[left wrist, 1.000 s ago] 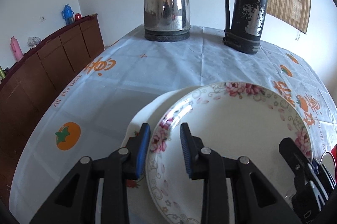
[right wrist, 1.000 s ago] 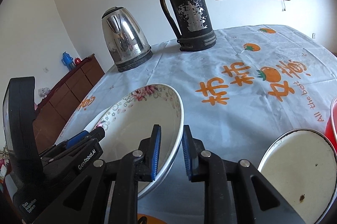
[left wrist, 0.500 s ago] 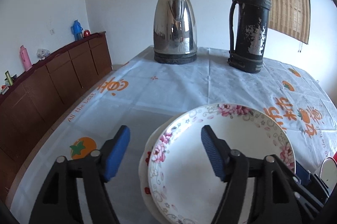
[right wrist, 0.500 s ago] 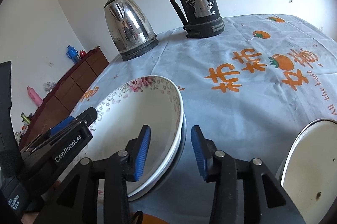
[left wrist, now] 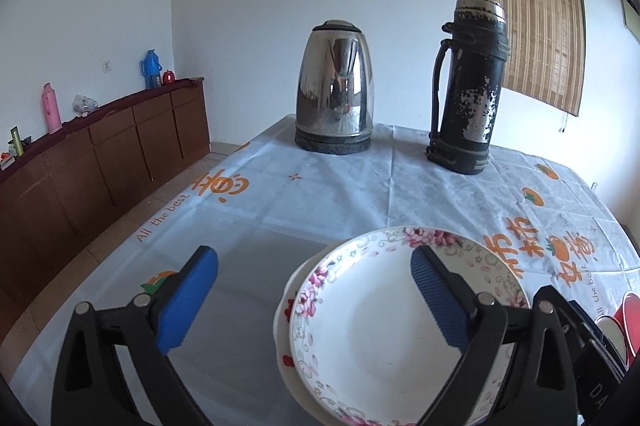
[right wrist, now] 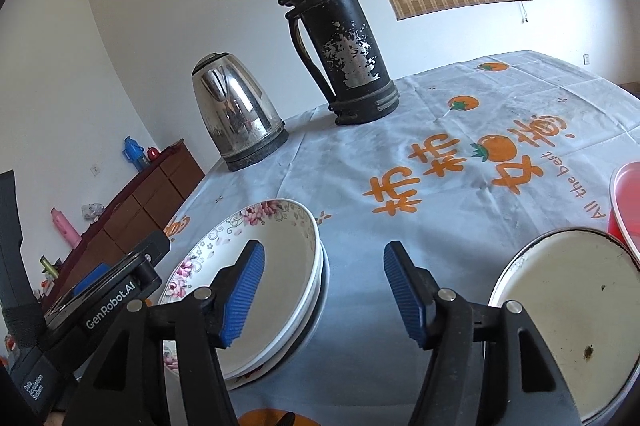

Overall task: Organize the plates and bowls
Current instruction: 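Open both grippers to release the pink-floral plate, then move both grippers back from the plate stack toward the bowls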

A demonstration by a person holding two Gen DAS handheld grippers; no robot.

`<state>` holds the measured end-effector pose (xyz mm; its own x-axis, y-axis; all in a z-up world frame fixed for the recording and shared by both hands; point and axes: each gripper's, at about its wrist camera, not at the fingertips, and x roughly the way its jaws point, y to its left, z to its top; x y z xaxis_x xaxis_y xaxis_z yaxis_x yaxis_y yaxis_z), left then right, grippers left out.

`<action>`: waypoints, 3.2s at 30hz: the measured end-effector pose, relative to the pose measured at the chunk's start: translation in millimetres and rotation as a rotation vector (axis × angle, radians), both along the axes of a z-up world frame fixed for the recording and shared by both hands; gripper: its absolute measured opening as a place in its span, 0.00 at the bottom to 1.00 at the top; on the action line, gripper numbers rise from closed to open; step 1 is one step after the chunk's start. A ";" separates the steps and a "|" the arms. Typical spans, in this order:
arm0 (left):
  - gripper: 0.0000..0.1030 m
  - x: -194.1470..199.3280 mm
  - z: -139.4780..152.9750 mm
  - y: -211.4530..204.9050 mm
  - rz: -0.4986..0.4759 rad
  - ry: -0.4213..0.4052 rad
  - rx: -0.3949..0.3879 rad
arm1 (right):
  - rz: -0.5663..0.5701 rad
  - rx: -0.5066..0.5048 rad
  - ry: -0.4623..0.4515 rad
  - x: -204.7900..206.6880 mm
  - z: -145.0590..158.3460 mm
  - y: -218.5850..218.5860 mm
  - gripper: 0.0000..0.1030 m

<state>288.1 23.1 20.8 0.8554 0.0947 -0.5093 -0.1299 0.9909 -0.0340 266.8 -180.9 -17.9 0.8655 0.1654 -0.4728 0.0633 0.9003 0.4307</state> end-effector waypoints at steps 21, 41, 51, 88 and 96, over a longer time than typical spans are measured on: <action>0.96 -31.2 -7.3 -13.3 -0.040 -0.007 0.072 | -0.113 -0.099 -0.009 -18.7 2.4 -6.1 0.63; 0.96 -61.4 -18.7 -2.3 -0.087 0.042 -0.062 | -0.085 -0.229 -0.035 -53.0 9.6 13.8 0.63; 0.96 -82.2 -23.7 -10.0 -0.082 0.039 -0.009 | -0.079 -0.237 -0.049 -72.7 12.1 13.8 0.63; 0.95 -131.5 21.5 -133.3 -0.475 0.014 0.058 | -0.201 -0.319 -0.049 -189.7 41.1 -90.1 0.63; 0.90 -107.8 36.8 -185.8 -0.594 0.086 0.099 | -0.262 -0.211 -0.005 -188.4 36.1 -178.7 0.60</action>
<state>180.2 -162.8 57.6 0.7322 -0.3359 -0.5924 0.4485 0.8925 0.0482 78.4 -359.7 18.3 0.8682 -0.1641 -0.4683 0.3027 0.9230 0.2378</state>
